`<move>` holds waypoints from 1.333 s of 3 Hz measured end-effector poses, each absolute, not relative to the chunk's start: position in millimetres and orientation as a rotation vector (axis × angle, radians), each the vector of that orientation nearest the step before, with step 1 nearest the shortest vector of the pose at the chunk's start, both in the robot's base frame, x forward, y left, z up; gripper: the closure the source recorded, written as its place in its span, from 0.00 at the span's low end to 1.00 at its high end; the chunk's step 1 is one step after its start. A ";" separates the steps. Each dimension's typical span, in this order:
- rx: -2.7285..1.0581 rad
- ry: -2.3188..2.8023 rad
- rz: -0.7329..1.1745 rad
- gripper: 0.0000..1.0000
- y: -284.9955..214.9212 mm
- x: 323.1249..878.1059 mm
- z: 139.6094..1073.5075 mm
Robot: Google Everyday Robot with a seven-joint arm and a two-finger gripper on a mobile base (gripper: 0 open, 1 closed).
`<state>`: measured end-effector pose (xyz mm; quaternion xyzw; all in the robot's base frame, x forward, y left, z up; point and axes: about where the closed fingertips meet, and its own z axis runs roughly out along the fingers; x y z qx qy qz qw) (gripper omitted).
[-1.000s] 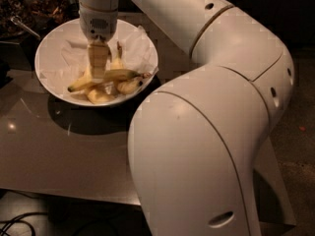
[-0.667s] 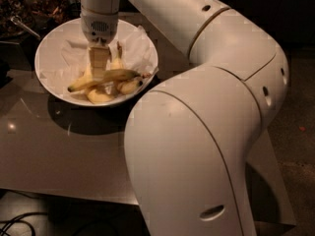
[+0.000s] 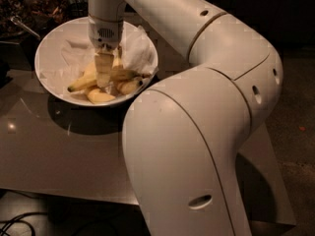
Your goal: Pick banana from white bowl
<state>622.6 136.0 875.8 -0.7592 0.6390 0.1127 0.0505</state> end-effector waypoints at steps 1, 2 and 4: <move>-2.311 1.966 0.370 0.51 132.1 625.2 863.8; -2.311 1.967 0.370 0.69 132.1 625.3 863.4; -2.277 1.960 0.293 1.00 141.2 623.8 874.0</move>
Offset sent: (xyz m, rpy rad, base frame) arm 0.0023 -0.0035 -0.0108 -0.0023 0.0218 -0.0070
